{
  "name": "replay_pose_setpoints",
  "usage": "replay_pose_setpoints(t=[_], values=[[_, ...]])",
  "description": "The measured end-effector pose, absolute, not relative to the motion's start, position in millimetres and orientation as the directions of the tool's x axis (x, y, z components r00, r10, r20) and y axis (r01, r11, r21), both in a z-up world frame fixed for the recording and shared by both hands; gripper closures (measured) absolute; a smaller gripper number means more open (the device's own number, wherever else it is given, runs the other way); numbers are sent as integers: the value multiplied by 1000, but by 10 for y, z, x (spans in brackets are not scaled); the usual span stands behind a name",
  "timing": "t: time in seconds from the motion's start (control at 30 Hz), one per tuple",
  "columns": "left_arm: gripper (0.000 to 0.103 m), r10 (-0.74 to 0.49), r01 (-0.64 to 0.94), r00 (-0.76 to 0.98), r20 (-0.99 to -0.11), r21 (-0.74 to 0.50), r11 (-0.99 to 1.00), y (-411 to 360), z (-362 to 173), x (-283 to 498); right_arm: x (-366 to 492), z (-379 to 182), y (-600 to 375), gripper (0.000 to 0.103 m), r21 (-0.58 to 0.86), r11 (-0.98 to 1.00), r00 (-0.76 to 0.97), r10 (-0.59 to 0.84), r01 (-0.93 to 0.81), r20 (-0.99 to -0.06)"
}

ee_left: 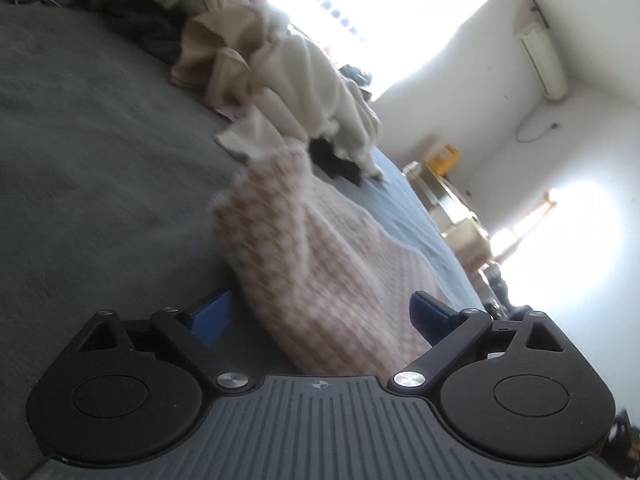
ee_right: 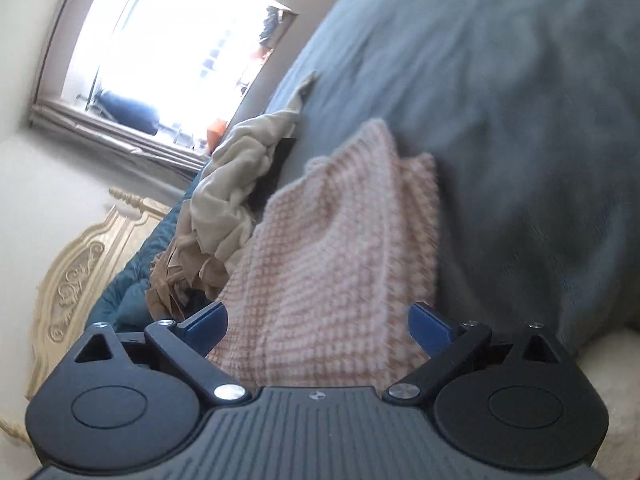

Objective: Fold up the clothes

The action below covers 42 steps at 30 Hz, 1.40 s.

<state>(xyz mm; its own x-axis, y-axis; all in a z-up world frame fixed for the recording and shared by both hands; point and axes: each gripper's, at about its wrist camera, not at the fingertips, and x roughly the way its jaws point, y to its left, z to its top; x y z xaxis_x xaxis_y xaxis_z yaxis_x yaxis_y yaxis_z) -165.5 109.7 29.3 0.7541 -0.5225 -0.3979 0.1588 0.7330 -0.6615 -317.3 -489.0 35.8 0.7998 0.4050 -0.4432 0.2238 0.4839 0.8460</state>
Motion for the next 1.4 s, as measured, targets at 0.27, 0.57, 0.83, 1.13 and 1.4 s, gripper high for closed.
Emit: replay_pose_setpoints(t=[0.27, 0.57, 0.83, 1.13, 1.4], values=[[32, -513, 44, 732, -448, -721, 692, 1089, 211, -1113, -2830, -80, -4690, 4, 842, 472, 731, 473, 261, -492], [54, -545, -21, 702, -459, -778, 628, 889, -39, -573, -2618, -283, -4724, 15, 899, 364, 721, 552, 243, -418], [71, -540, -52, 708, -455, -797, 602, 870, -62, -516, -2343, -365, -4694, 40, 904, 343, 723, 553, 254, -414], [82, -557, -58, 754, -349, -880, 472, 812, 199, -580, -1422, 531, -4803, 72, 833, 545, 695, 561, 98, -449], [82, -583, 53, 741, -333, -837, 545, 462, 387, -1073, -1221, 1388, -5167, 72, 682, 725, 699, 537, -96, -472]])
